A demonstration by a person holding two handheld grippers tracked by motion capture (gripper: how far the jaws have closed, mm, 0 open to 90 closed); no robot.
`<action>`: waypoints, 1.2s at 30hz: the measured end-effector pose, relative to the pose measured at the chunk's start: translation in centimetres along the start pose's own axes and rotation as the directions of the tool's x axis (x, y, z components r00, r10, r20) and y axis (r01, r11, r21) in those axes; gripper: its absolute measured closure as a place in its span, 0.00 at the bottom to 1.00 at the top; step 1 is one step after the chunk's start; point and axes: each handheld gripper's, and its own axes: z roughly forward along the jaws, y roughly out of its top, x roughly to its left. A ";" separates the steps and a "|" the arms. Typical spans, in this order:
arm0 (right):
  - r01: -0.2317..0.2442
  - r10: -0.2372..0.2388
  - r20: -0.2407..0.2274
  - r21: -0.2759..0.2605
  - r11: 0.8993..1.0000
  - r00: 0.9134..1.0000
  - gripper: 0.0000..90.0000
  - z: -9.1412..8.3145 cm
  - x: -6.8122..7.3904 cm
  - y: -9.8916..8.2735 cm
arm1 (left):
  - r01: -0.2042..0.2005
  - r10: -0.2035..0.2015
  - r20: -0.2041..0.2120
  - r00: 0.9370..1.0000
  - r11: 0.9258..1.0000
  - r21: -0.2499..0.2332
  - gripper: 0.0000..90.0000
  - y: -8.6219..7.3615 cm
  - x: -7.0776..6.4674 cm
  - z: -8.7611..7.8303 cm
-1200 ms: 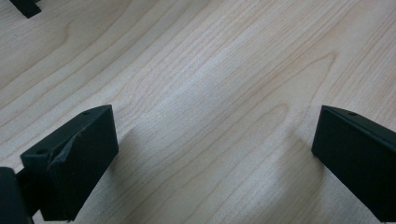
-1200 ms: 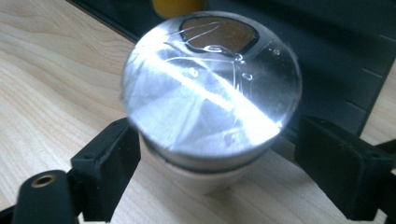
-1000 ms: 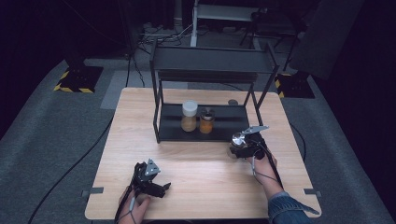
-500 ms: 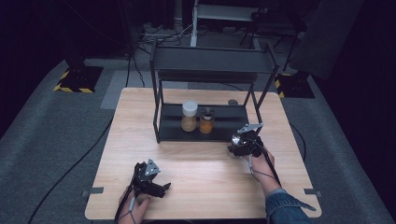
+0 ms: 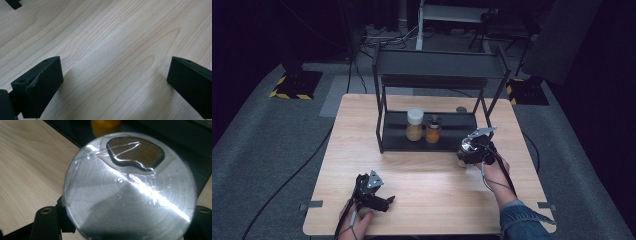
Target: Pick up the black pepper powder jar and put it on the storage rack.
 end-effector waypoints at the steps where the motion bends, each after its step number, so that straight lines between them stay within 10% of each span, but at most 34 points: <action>1: 0.001 -0.001 -0.001 -0.002 1.000 1.000 0.34 -0.3 -0.1 0.2 | 0.000 0.000 0.000 1.000 1.000 0.000 0.00 0.0 0.0 0.0; 19: 0.034 -0.033 0.034 -0.052 0.998 0.999 0.34 -2.8 -0.2 5.8 | 0.001 -0.001 0.000 1.000 1.000 0.000 0.00 0.0 0.0 0.0; 36: -0.016 0.017 0.057 -0.012 1.000 0.998 0.34 1.9 -1.6 7.8 | 0.000 0.000 0.001 1.000 1.000 0.001 0.00 0.0 0.0 0.0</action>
